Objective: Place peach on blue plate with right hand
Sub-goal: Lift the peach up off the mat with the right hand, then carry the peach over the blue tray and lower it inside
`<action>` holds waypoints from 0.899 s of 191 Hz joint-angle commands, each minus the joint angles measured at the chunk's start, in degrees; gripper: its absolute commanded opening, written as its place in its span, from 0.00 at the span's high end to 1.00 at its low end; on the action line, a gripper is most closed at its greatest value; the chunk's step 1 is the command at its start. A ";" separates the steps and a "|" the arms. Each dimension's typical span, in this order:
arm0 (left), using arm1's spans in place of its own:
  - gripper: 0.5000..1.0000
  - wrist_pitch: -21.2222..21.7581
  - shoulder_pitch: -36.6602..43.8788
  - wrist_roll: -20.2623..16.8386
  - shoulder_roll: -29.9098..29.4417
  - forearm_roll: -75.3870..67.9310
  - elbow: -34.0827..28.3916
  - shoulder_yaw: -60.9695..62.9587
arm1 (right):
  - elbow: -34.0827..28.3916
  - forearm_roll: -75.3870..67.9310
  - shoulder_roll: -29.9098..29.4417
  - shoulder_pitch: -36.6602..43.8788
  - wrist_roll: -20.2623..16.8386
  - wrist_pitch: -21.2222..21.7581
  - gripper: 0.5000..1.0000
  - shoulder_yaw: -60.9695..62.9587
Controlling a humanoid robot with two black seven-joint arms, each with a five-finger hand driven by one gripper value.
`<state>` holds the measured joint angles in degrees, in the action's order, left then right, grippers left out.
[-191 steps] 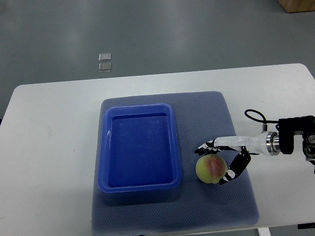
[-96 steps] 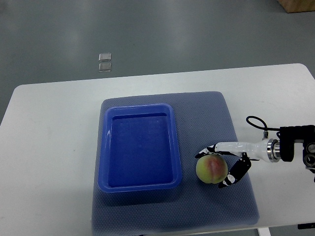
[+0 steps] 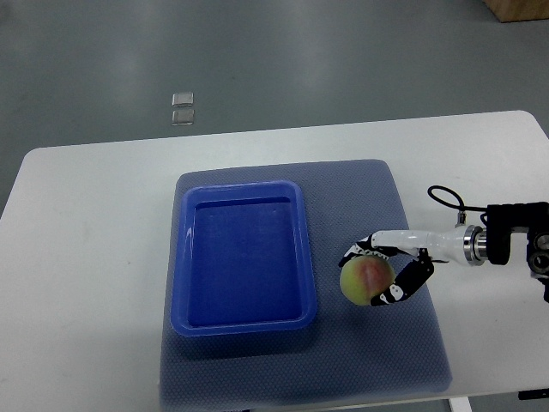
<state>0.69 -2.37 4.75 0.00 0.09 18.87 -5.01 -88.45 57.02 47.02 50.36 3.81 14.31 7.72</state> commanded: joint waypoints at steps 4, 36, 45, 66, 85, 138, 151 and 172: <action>0.00 0.01 0.00 0.00 0.00 0.00 0.03 0.08 | 0.03 -1.21 2.90 6.68 -0.39 5.11 1.00 4.41; 0.00 0.01 0.00 0.35 0.00 -0.09 0.29 0.08 | 1.17 -8.68 7.64 21.62 -2.67 11.08 1.00 6.61; 0.00 -0.07 0.00 0.35 0.00 -0.09 0.38 0.08 | 1.52 -9.47 8.26 23.91 -3.02 12.75 1.00 6.61; 0.00 -0.07 0.00 0.35 0.00 -0.09 0.38 0.08 | 1.61 -9.65 9.32 26.64 -2.93 15.31 1.00 6.70; 0.00 -0.07 -0.09 0.35 0.00 -0.18 0.47 0.08 | 1.61 -9.73 9.05 27.78 -2.93 15.48 1.00 6.61; 0.00 -0.07 -0.26 0.35 0.00 -0.18 0.47 0.00 | 9.34 -9.82 -2.28 28.13 -3.02 14.07 1.00 6.34; 0.00 -0.07 -0.26 0.35 0.00 -0.18 0.47 0.00 | 13.01 -9.82 -7.60 28.04 -3.02 13.64 1.00 5.30; 0.00 -0.07 -0.26 0.35 0.00 -0.09 0.47 0.00 | 18.22 -9.82 -15.47 27.95 -3.02 12.14 1.00 3.00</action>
<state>0.61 -2.65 5.10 0.00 -0.09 19.34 -5.02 -75.40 47.20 39.21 78.51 0.79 27.76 12.76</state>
